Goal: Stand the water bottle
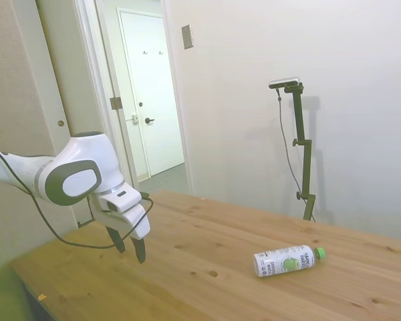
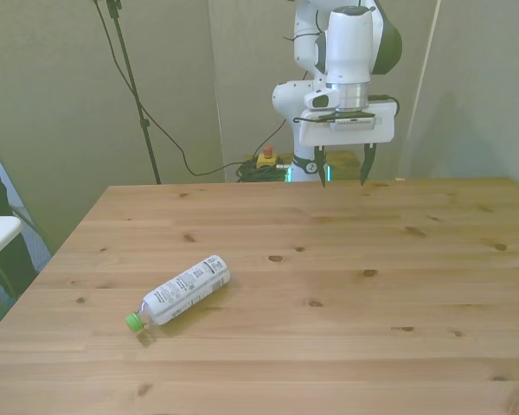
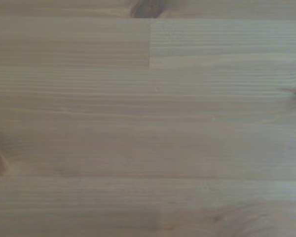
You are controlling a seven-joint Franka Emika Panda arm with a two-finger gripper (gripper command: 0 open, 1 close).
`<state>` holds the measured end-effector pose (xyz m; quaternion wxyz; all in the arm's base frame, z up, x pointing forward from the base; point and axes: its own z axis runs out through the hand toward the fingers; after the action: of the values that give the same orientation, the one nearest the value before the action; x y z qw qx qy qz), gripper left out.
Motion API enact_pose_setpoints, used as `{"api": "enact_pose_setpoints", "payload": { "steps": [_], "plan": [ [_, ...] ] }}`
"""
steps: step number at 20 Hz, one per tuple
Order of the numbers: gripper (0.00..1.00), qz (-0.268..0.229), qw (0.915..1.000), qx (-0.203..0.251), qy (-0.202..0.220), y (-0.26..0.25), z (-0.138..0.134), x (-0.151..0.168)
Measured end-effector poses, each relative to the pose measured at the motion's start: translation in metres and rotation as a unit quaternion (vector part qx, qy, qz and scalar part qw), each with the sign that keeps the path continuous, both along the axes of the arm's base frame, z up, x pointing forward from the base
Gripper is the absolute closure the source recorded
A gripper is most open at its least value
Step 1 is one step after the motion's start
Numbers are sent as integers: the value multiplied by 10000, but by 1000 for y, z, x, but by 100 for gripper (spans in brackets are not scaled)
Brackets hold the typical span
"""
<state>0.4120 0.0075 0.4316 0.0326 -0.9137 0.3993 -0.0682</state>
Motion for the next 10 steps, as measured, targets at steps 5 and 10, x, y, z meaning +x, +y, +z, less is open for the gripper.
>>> {"api": "enact_pose_setpoints", "payload": {
  "steps": [5, 10],
  "plan": [
    [0, -161, 9999, 10, 35, -11, 1, 1],
    [0, -857, 9961, 92, -203, -74, 25, 21]
  ]
}}
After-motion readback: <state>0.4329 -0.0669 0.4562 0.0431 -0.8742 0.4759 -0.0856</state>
